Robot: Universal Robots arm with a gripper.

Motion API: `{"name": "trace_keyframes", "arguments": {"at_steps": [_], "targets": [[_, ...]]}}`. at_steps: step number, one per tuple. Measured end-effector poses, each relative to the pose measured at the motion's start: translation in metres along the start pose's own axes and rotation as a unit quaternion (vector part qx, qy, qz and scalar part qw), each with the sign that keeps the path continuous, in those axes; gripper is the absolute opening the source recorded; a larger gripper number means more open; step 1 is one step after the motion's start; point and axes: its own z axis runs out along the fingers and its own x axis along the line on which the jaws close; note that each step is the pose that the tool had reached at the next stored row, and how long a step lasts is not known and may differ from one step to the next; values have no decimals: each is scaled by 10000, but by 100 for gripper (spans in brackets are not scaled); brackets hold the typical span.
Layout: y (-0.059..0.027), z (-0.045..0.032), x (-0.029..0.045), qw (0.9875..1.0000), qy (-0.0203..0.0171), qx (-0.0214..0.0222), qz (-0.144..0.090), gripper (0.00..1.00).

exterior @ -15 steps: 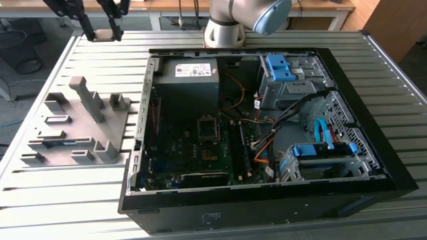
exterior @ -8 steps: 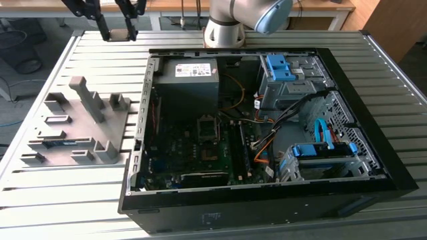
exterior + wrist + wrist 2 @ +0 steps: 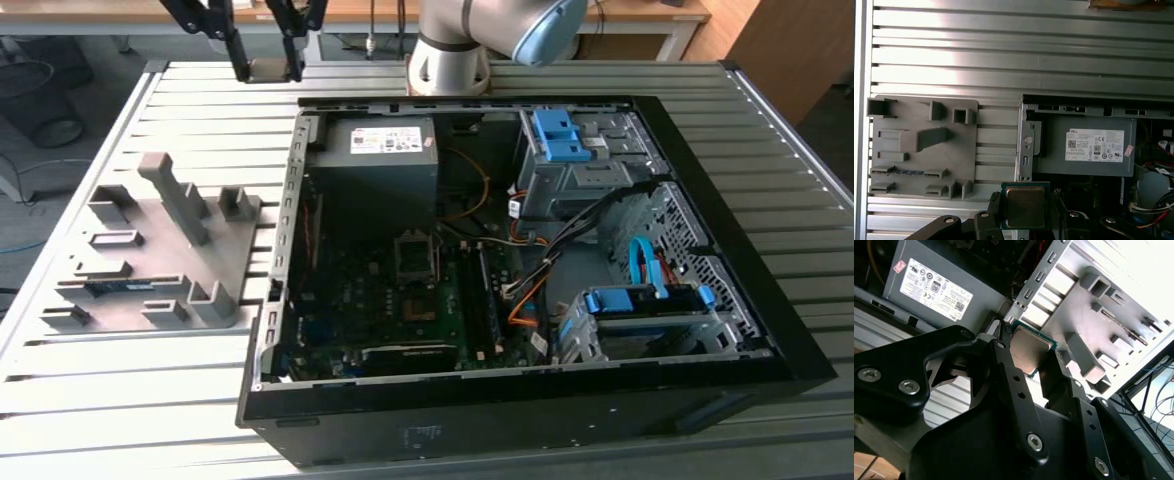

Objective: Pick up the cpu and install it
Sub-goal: 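Pick up the cpu and move it towards the insertion slot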

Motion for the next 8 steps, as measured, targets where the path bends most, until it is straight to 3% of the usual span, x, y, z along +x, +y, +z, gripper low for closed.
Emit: {"name": "trace_keyframes", "arguments": {"at_steps": [8], "targets": [[-7,4,-266,10000,10,-1,-1,47]]}}
